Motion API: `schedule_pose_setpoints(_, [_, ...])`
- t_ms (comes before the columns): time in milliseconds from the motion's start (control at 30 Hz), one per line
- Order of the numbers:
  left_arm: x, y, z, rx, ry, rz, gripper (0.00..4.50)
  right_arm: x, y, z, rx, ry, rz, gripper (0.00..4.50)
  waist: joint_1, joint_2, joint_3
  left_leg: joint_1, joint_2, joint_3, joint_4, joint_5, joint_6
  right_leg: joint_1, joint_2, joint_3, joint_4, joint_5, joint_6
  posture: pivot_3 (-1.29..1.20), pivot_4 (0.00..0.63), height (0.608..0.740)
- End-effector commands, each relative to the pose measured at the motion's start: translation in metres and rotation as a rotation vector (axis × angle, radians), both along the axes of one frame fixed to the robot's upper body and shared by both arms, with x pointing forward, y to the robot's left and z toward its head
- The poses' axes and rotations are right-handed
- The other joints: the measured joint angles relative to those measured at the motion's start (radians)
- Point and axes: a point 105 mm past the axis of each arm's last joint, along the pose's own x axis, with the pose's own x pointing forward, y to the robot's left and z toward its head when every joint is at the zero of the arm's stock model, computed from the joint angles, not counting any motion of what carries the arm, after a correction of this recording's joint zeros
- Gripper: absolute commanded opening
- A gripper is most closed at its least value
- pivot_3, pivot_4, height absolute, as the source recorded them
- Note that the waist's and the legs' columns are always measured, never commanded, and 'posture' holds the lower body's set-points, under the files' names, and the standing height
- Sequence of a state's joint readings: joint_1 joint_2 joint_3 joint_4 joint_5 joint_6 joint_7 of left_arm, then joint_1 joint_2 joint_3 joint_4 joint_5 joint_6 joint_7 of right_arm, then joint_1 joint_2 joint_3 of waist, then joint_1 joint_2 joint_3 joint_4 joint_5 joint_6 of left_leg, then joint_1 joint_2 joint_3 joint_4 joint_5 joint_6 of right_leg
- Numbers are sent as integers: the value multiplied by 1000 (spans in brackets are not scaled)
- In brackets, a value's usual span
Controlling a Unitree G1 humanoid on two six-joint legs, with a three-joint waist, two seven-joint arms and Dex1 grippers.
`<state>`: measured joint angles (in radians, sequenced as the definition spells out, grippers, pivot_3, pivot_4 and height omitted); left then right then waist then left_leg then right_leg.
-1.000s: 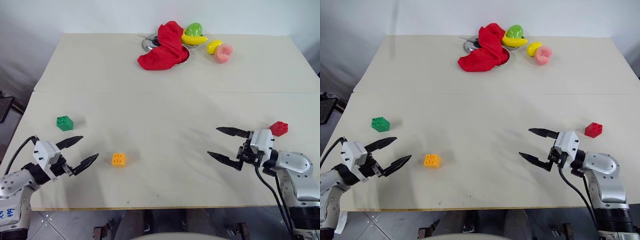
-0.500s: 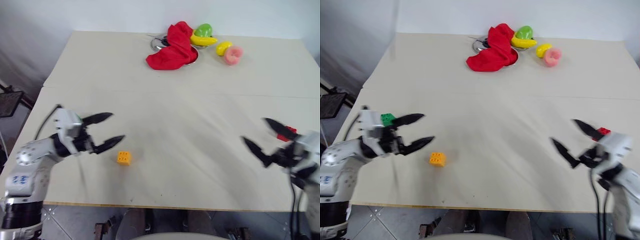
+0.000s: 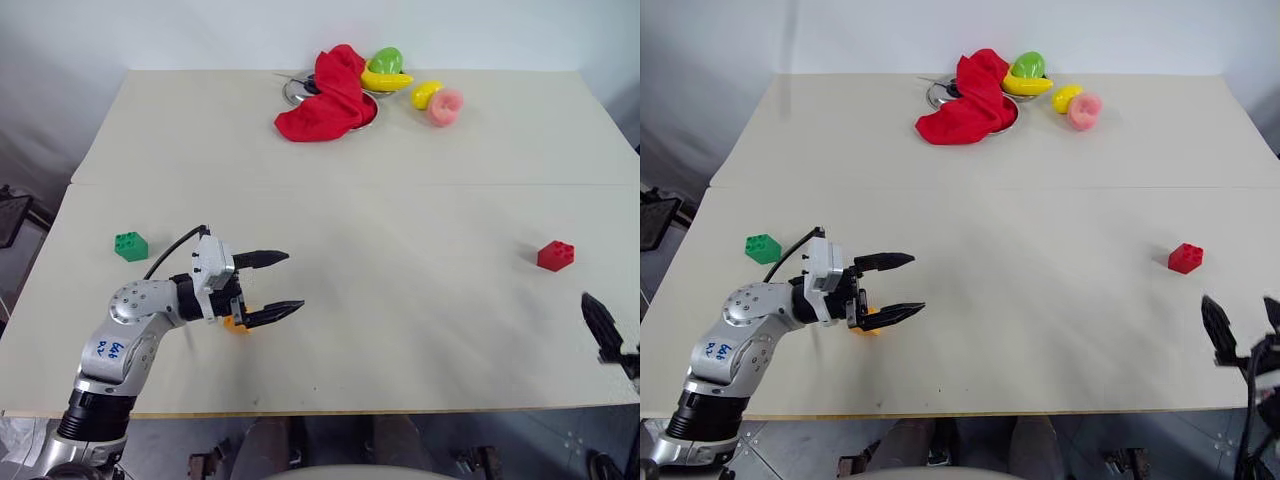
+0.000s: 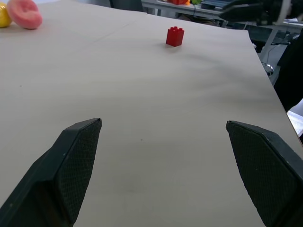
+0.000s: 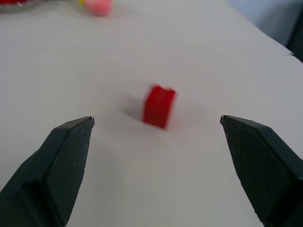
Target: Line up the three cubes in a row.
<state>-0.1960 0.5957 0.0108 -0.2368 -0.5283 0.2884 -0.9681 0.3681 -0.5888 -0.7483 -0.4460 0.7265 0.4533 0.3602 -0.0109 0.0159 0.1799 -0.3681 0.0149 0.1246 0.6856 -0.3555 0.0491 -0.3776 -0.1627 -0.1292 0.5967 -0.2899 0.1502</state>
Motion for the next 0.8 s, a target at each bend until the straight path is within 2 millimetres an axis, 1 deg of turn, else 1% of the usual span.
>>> schedule_pose_setpoints(33, [-4, -4, 10, -12, -52, -7, 4474, 19, 2, 9, 49, 130, -59, 4500, 5, 0, 0, 0, 0, 0, 0, 0, 0, 0, -1, 0, 0, 0, 0, 0, 150, 740])
schedule_pose_setpoints(67, [-4, -5, 11, -14, -53, -5, 4474, 23, 0, 6, 50, 189, -82, 4500, 8, 0, 0, -1, 0, -1, 0, 0, 1, 0, -1, -1, 0, 0, 0, 0, 150, 740])
schedule_pose_setpoints(100, [-4, -6, 11, -14, -54, -5, 4474, 29, -3, 5, 84, 225, -113, 4500, 13, 0, 0, -1, 0, -2, 0, 0, 0, -1, -1, -1, 0, 0, -1, 0, 150, 740])
schedule_pose_setpoints(133, [-4, -7, 11, -14, -56, -5, 4474, 36, -3, 6, 76, 255, -128, 4500, 16, 0, 0, -3, 0, -4, 0, 0, 1, -1, -2, -2, 0, -1, -2, 0, 150, 740])
schedule_pose_setpoints(233, [-5, -8, 10, -8, -62, -9, 4474, 54, -3, 7, 64, 308, -152, 4500, 21, 0, 0, -4, -2, -4, 0, 0, 1, -1, -2, -4, 0, -1, -2, 0, 150, 740])
schedule_pose_setpoints(300, [-5, -9, 11, -7, -66, -8, 4474, 62, -8, 0, 75, 362, -193, 4500, 26, 0, 0, -4, -2, -4, 0, 0, 1, -1, -2, -5, 0, -1, -2, 0, 150, 740])
schedule_pose_setpoints(433, [-5, -10, 11, 7, -82, -10, 4474, 72, -19, -12, 91, 431, -256, 4500, 33, 0, 0, -5, -3, -3, 0, 0, 1, -1, -1, -5, -1, -1, -1, 0, 150, 740])
schedule_pose_setpoints(567, [-4, -10, 14, 4, -96, -4, 4474, 80, -21, -20, 132, 465, -273, 4500, 32, -3, -2, -5, -3, -3, 0, 1, 1, -1, -1, -5, -2, 0, 0, 0, 150, 740])
schedule_pose_setpoints(667, [-4, -9, 16, 4, -104, 6, 4500, 85, -25, -23, 126, 458, -293, 3882, 30, -3, -2, -5, -2, -3, 0, 1, 1, -1, 0, -5, -2, 0, 0, 0, 150, 740])
schedule_pose_setpoints(800, [-5, -8, 16, 7, -109, 10, 4500, 88, -24, -28, 125, 453, -283, 2560, 13, -4, -2, -5, -2, -2, 0, 1, 1, -1, 1, -5, -2, 0, 0, 0, 150, 740])
